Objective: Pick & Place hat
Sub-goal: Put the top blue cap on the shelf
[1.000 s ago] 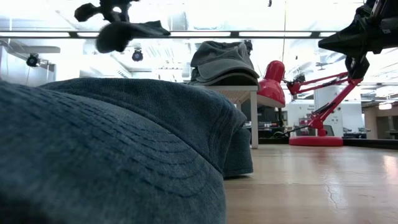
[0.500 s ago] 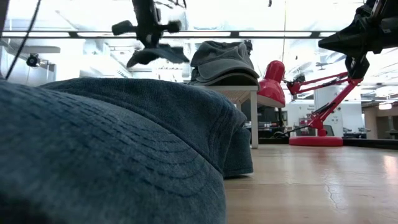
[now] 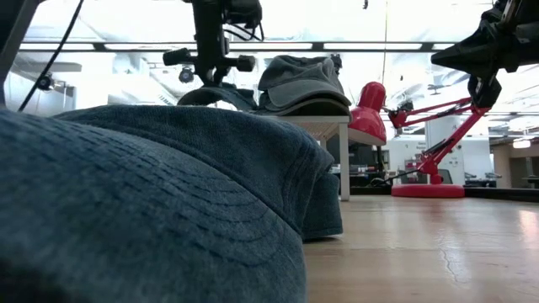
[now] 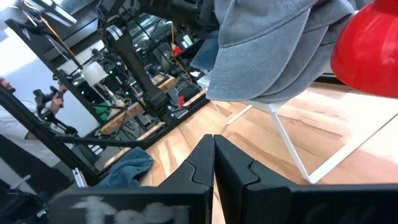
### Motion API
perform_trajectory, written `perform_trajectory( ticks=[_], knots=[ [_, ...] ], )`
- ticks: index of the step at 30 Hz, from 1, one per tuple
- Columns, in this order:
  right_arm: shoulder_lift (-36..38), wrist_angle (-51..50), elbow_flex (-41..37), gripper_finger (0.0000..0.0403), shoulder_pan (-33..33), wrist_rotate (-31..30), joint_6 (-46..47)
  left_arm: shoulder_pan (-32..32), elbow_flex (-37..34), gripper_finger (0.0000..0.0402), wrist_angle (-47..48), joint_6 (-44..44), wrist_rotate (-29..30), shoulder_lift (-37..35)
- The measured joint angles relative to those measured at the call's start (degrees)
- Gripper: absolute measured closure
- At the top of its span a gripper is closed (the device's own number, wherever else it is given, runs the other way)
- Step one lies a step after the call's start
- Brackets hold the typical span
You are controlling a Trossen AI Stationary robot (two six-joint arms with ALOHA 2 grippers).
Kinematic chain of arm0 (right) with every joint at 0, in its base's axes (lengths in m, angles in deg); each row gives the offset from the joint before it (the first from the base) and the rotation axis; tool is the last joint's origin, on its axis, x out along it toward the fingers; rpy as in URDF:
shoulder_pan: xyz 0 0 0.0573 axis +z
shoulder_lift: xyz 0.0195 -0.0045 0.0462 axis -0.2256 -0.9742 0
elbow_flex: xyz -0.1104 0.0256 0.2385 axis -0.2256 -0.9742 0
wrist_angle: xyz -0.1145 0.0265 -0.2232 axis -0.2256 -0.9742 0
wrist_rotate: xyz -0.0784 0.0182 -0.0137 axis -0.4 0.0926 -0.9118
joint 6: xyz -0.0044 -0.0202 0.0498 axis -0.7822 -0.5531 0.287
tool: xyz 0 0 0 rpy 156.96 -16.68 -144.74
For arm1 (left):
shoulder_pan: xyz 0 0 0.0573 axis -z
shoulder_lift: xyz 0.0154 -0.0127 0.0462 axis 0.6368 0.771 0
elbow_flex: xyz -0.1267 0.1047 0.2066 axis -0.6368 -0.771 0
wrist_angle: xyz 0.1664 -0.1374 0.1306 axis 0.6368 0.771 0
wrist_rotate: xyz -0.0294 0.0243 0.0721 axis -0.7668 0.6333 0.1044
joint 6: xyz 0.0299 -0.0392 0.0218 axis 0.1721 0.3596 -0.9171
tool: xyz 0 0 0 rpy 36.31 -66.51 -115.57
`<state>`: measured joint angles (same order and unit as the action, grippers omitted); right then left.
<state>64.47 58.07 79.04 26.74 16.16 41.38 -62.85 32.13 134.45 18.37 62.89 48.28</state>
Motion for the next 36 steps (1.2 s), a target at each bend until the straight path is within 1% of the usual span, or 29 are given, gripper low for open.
perform_trajectory(
  ticks=[9,13,19,26,33,36],
  knots=[
    [0.0,0.0,0.8,0.0394,0.0,0.0,-0.1,0.2,0.0,0.0389,-0.3,4.0,-2.3,2.1],
    [0.0,0.0,1.0,0.0394,0.0,0.0,-1.6,0.5,0.0,0.0388,-0.7,5.3,-4.6,2.8],
    [0.0,0.1,1.5,0.0394,0.0,0.0,-1.9,0.8,0.0,0.0388,-1.6,5.9,-5.2,3.0],
    [0.0,0.1,1.6,0.0394,0.0,0.0,-1.9,0.8,0.0,0.0385,-1.9,4.1,-5.3,3.0],
    [0.0,0.1,1.6,0.0394,0.0,0.0,-1.8,0.8,0.0,0.0359,-1.9,0.5,-5.3,3.0],
    [0.0,0.1,1.6,0.0394,0.0,0.0,-1.9,0.8,0.0,0.0350,-1.9,0.3,-5.5,3.0]
  ],
)
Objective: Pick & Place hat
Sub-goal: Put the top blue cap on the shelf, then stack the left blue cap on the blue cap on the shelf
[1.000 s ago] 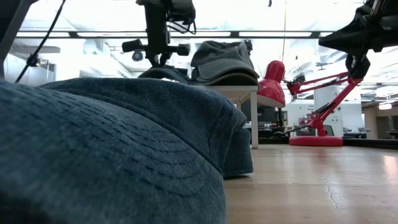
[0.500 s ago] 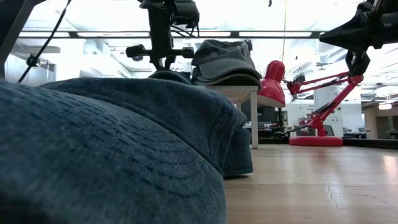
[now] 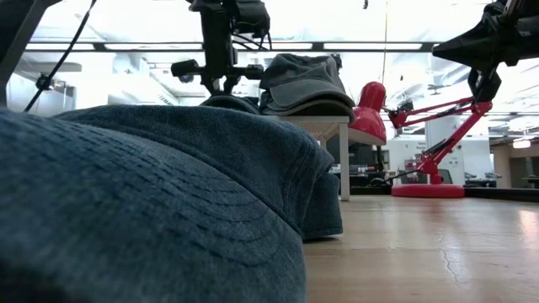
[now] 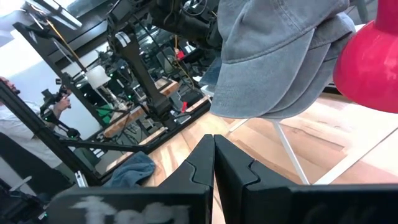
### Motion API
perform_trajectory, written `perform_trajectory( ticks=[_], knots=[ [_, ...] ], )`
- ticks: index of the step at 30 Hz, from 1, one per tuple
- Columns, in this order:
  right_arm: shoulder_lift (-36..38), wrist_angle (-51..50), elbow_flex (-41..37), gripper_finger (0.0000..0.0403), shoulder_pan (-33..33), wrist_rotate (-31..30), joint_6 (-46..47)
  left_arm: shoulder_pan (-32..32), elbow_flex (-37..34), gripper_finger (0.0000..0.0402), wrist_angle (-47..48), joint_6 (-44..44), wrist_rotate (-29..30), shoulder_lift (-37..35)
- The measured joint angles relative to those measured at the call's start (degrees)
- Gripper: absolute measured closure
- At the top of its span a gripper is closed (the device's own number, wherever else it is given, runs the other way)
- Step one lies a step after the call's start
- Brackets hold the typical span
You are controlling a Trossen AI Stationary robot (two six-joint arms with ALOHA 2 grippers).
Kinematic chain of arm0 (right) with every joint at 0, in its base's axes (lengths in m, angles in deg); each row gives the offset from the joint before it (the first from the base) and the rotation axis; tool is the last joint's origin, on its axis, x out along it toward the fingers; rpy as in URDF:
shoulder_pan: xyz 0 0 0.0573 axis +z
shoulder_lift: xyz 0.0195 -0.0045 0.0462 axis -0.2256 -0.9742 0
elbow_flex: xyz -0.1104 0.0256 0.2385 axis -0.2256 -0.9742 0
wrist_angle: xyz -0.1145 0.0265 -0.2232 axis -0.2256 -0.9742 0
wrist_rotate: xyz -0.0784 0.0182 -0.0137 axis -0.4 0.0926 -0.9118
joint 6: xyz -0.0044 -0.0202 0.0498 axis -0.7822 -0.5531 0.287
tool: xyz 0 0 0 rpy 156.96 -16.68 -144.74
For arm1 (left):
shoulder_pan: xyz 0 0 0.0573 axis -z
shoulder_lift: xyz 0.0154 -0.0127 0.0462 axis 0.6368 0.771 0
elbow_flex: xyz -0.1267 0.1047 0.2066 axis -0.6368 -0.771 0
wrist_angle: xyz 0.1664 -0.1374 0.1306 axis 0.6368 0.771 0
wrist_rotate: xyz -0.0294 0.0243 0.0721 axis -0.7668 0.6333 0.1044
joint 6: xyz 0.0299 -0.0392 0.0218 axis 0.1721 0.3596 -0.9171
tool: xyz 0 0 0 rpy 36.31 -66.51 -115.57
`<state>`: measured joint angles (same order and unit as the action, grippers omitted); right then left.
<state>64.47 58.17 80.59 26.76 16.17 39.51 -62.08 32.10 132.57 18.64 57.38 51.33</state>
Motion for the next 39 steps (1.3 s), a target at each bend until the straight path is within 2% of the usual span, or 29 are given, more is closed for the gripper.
perform_trajectory(
  ticks=[7,21,33,39],
  knots=[
    [0.0,0.0,0.0,0.0394,0.0,0.0,0.0,0.0,0.0,0.0327,0.0,-0.1,-0.4,0.0],
    [0.0,0.0,0.0,0.0394,0.0,0.0,0.2,0.0,1.5,0.0228,0.1,-2.6,-2.7,-1.2],
    [0.0,0.1,0.0,0.0394,0.0,0.0,0.1,0.0,1.3,0.0216,0.5,-5.6,-3.6,-6.6],
    [0.0,0.1,0.0,0.0394,0.0,0.0,0.0,0.0,0.9,0.0217,0.6,-6.5,-5.4,-7.0]
  ],
)
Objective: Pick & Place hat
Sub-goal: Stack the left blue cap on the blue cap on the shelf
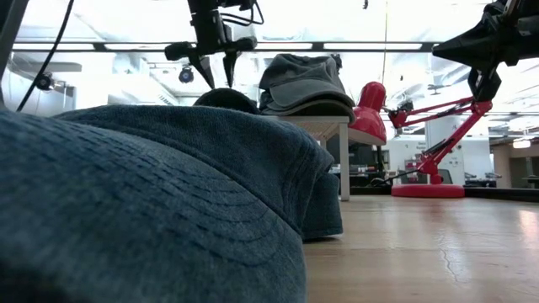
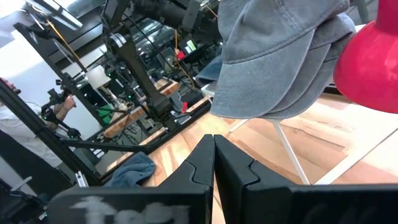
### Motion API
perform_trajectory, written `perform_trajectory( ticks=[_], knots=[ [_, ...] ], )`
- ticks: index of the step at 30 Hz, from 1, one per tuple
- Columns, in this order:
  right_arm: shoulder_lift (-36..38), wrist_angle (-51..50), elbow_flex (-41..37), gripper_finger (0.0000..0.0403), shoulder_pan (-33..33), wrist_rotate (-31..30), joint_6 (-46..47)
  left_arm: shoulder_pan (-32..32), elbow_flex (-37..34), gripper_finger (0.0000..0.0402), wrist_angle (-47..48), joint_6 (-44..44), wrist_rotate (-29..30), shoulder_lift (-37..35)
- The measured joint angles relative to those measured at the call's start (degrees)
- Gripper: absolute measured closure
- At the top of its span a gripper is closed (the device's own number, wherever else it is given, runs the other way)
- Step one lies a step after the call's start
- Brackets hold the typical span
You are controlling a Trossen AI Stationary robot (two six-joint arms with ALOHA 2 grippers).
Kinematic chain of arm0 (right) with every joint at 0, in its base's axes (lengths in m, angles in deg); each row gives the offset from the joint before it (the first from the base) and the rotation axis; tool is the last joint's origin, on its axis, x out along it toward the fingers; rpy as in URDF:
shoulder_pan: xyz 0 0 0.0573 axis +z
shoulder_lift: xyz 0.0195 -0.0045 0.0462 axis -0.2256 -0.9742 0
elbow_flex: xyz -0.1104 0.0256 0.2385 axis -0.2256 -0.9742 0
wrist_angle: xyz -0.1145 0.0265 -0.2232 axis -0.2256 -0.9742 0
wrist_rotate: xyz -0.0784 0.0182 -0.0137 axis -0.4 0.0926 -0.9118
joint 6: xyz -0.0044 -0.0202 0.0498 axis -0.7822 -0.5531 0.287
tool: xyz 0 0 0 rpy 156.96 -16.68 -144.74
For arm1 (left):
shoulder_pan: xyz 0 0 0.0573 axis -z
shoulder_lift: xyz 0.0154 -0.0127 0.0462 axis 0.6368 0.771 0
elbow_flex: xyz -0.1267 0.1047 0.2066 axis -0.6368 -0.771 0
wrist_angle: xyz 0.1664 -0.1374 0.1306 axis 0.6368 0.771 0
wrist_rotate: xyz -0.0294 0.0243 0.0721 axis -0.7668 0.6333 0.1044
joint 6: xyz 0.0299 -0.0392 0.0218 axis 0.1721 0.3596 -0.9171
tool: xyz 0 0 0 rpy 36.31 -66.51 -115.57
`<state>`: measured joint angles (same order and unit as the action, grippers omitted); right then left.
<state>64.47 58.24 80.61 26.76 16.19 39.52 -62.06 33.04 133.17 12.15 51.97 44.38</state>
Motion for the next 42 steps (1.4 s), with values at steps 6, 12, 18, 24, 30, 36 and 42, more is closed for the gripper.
perform_trajectory(
  ticks=[6,12,18,24,30,36,42],
  knots=[
    [0.0,0.0,0.0,0.0394,0.0,0.0,0.0,0.0,0.0,0.0217,1.9,-0.7,-1.5,-0.4],
    [0.0,0.0,0.0,0.0394,0.0,0.0,0.0,0.9,1.1,0.0217,9.0,-0.7,-13.6,-2.0],
    [0.0,0.0,0.0,0.0394,0.0,0.0,-0.2,7.0,1.0,0.0217,18.5,6.6,-23.6,-3.2],
    [0.0,0.0,0.0,0.0394,0.0,1.3,-0.2,17.7,0.4,0.0217,22.6,20.4,-27.1,-4.0],
    [0.0,0.0,0.0,0.0394,0.0,1.7,-0.3,29.1,-1.2,0.0217,23.3,35.0,-27.8,-4.2],
    [0.0,0.0,0.0,0.0394,0.0,1.7,-0.4,39.4,-5.4,0.0217,23.4,50.3,-29.7,-4.2],
    [0.0,0.0,0.0,0.0394,0.0,1.5,-0.6,46.3,-11.3,0.0217,23.5,61.1,-37.5,-4.1]
  ],
)
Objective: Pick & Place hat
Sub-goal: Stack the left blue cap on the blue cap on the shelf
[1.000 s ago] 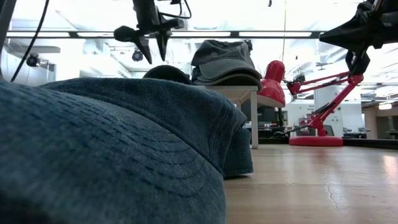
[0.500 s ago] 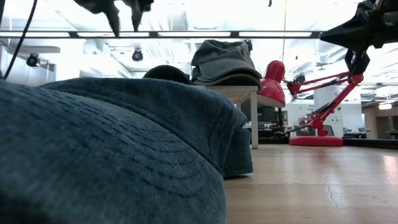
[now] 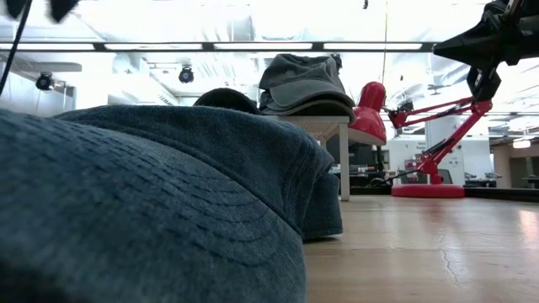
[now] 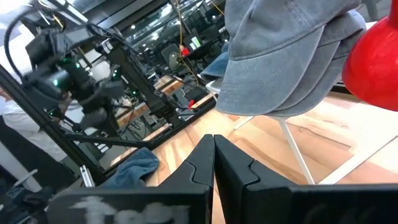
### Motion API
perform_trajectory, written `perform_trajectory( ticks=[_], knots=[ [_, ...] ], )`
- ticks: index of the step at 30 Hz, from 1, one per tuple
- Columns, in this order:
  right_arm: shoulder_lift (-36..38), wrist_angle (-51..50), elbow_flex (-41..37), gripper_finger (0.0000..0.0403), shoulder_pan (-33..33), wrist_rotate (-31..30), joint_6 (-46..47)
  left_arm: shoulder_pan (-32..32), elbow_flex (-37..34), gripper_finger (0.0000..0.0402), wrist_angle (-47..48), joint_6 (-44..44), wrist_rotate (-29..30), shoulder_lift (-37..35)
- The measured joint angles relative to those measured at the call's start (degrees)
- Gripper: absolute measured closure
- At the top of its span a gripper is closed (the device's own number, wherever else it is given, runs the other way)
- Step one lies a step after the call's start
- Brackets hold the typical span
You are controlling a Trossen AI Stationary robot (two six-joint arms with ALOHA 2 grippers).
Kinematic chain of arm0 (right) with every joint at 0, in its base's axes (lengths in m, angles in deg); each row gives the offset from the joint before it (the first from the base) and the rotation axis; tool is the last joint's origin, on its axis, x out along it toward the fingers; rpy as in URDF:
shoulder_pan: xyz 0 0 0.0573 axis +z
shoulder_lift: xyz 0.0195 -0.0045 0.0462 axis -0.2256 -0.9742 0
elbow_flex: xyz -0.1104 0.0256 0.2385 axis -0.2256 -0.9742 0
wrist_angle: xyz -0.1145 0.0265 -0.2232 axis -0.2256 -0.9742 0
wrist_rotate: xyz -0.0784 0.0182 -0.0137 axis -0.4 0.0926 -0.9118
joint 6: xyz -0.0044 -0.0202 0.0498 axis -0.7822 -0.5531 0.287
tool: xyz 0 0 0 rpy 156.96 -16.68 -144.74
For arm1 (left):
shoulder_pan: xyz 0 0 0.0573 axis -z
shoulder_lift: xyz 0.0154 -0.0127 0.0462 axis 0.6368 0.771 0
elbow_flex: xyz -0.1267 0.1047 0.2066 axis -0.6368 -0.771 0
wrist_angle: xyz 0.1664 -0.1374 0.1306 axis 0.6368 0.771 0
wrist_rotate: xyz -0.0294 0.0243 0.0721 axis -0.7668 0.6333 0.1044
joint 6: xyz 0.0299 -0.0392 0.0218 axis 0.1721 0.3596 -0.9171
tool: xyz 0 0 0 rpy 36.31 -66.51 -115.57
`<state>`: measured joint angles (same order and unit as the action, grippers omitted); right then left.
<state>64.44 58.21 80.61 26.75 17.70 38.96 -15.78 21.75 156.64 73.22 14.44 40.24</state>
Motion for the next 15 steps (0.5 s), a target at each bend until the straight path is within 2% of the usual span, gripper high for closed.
perform_trajectory(
  ticks=[4,10,15],
  knots=[
    [0.0,0.0,0.0,0.0394,0.0,0.0,0.0,2.1,-4.4,0.0217,-2.3,2.9,-3.3,0.0],
    [0.0,-0.1,0.0,0.0394,0.0,0.0,0.0,3.7,-11.0,0.0216,-10.6,2.5,-5.8,0.1],
    [0.0,-0.1,0.0,0.0394,0.0,0.0,0.0,5.0,-15.3,0.0211,-10.7,2.3,-7.8,0.1]
  ],
)
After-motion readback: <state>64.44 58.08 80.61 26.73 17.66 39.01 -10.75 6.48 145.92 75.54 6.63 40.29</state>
